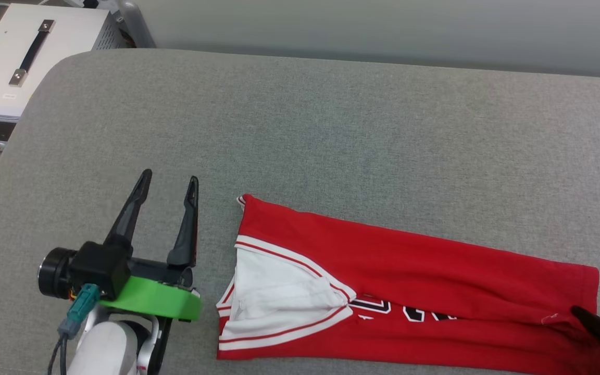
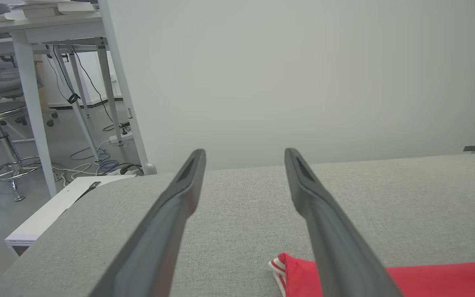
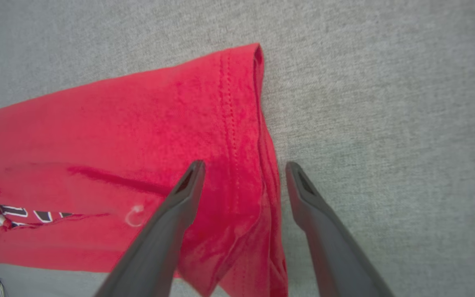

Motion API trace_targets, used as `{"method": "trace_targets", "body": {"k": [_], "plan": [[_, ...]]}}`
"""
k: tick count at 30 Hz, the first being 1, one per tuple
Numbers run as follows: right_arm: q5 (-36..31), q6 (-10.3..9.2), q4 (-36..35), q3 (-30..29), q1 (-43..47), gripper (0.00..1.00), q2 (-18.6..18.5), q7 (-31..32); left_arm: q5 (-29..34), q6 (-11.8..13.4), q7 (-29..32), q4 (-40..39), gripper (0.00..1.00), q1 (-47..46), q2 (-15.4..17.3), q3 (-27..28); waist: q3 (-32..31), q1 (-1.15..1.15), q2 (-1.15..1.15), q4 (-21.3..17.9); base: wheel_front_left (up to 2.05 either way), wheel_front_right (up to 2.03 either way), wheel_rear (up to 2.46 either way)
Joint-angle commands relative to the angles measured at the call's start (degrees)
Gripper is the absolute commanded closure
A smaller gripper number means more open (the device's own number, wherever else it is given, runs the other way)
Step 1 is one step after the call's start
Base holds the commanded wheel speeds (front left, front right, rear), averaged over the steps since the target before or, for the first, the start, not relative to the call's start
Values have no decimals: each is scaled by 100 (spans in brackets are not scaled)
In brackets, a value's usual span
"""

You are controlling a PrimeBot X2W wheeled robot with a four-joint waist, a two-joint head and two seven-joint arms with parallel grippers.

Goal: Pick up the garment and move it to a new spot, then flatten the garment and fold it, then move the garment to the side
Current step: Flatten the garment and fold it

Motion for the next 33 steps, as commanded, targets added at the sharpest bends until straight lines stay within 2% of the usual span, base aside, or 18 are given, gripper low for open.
{"method": "trace_targets", "body": {"k": [1,5,12,19,25,26,27,28,29,33], "plan": [[-78,-5,37,-51,-85,0,23,17,97,-145,-32,50,0,108,-127,92,55,0,0,28,0,0,0],[-197,-5,184,-152,-99,0,79,1,334,-441,-32,141,0,161,-439,338,131,0,0,62,0,0,0],[-192,-5,462,-2,-107,0,177,88,513,-612,-32,181,0,63,-691,516,241,0,0,101,0,0,0],[58,-5,527,416,-142,0,382,107,504,-634,-32,207,0,48,-681,454,215,0,0,91,0,0,0],[162,-5,669,704,-151,0,408,-13,428,-636,-32,238,0,58,-601,383,171,0,0,89,0,0,0],[171,-5,691,734,-154,10,408,-34,422,-636,-32,241,0,59,-597,385,168,0,0,87,0,0,0],[185,-5,718,773,-159,55,406,-64,415,-636,-32,247,0,61,-592,386,164,0,0,84,0,0,0],[200,-5,739,803,-164,68,404,-96,410,-636,-32,252,0,63,-588,386,159,0,0,81,0,0,0],[224,-5,765,828,-170,100,404,-147,404,-636,-32,260,0,66,-582,383,151,0,0,78,0,0,0],[306,-5,847,907,-177,100,358,-334,395,-637,-32,283,0,89,-577,368,101,0,0,66,0,0,0]]}}
